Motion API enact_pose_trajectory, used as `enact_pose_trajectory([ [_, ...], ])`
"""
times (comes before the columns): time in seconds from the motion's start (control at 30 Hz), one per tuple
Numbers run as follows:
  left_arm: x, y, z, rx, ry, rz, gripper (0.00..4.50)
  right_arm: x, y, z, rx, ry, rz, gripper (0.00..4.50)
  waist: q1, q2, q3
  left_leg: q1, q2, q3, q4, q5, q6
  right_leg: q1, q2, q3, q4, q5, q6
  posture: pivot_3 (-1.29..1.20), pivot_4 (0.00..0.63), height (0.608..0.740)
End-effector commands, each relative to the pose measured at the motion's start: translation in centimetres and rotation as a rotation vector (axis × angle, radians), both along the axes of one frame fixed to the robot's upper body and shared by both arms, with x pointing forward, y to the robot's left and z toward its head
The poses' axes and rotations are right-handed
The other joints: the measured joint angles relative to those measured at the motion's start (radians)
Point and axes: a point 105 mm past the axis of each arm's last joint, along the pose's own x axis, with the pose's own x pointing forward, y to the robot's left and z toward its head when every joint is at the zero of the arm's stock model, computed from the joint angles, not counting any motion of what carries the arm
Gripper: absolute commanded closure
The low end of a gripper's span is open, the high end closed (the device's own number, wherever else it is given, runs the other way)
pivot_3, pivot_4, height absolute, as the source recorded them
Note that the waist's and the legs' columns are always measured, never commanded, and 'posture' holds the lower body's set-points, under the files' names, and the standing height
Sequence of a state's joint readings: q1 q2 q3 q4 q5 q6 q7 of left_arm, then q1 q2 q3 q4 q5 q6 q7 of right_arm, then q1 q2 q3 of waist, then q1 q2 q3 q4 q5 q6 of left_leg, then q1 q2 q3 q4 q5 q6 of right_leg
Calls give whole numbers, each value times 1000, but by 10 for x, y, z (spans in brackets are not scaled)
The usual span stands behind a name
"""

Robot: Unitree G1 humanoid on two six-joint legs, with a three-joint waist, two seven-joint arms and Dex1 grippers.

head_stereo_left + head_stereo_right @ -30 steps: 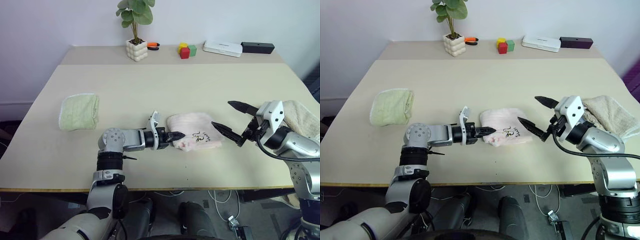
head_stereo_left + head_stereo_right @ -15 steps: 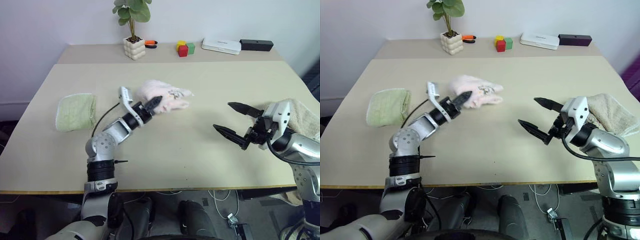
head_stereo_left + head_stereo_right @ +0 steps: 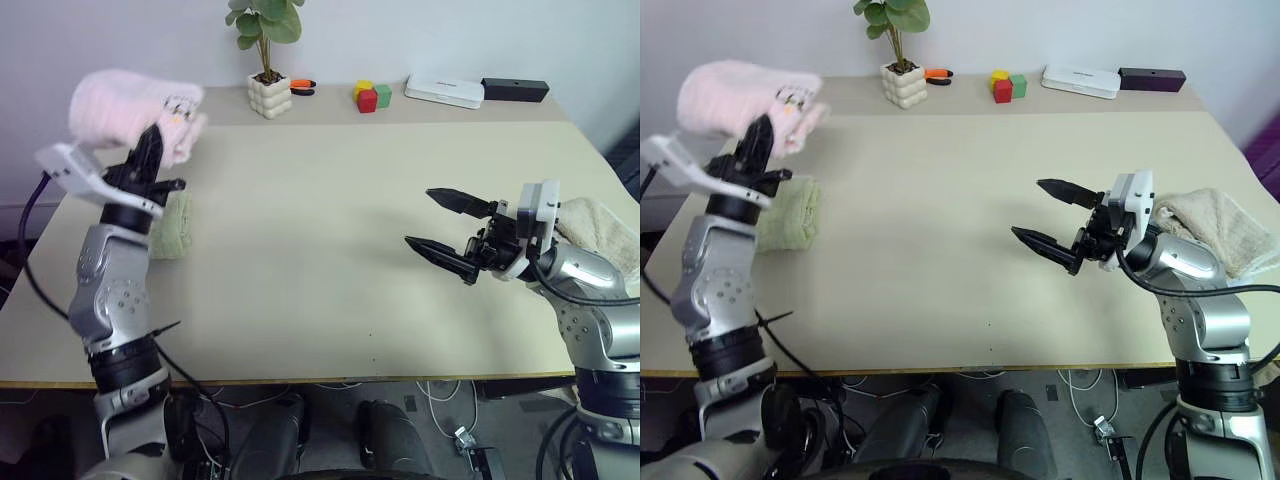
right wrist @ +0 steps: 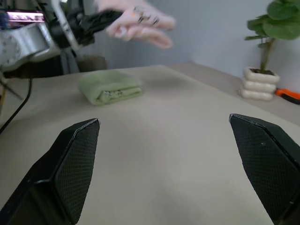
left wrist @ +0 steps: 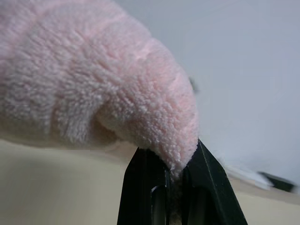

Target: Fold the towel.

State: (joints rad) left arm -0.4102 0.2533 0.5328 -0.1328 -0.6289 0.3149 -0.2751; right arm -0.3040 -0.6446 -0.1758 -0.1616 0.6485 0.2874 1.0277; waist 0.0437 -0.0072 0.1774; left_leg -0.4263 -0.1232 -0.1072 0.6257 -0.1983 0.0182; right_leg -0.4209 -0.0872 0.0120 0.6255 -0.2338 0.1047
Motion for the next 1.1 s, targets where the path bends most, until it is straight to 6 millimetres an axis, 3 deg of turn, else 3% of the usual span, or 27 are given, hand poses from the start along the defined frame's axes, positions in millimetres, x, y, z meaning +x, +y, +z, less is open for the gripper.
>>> enact_pose_trajectory([
  [0.03,-13,8,18,24,-86,46,4458,2,3,7,8,-32,24,0,0,0,0,0,0,0,1,0,0,0,0,0,0,0,0,0,150,740],
  [0.2,-13,20,0,-68,-64,52,4458,8,13,9,-10,-39,76,0,-6,0,0,0,0,1,1,0,0,0,0,0,0,0,-1,0,150,740],
  [0.33,-13,19,2,-15,-63,37,4458,9,13,10,-19,-42,75,0,-5,0,0,0,0,0,-1,0,0,-1,0,0,1,1,1,0,150,740],
  [0.47,-10,36,-3,1,-31,63,4458,8,10,8,-22,-39,60,0,-5,0,0,0,0,0,-1,0,0,-1,0,0,1,1,1,0,150,740],
  [0.67,2,44,-1,33,-5,-18,4458,7,8,7,-31,-40,42,0,-4,0,0,0,0,0,-1,0,0,-2,0,0,1,0,-1,0,150,740],
  [0.8,12,38,-14,41,42,-62,4458,7,9,7,-31,-45,32,0,-5,0,0,0,0,1,-1,0,0,-3,0,0,1,0,0,0,150,740],
  [0.93,6,31,-27,56,67,-102,4458,5,6,7,-36,-47,15,0,-8,0,0,0,0,1,-2,0,0,-3,0,1,1,1,2,0,150,740],
  [1.1,-6,46,-49,36,143,-35,4458,4,2,5,-55,-43,4,0,-7,0,0,0,0,1,-5,0,0,-5,0,2,2,1,2,0,150,740],
])
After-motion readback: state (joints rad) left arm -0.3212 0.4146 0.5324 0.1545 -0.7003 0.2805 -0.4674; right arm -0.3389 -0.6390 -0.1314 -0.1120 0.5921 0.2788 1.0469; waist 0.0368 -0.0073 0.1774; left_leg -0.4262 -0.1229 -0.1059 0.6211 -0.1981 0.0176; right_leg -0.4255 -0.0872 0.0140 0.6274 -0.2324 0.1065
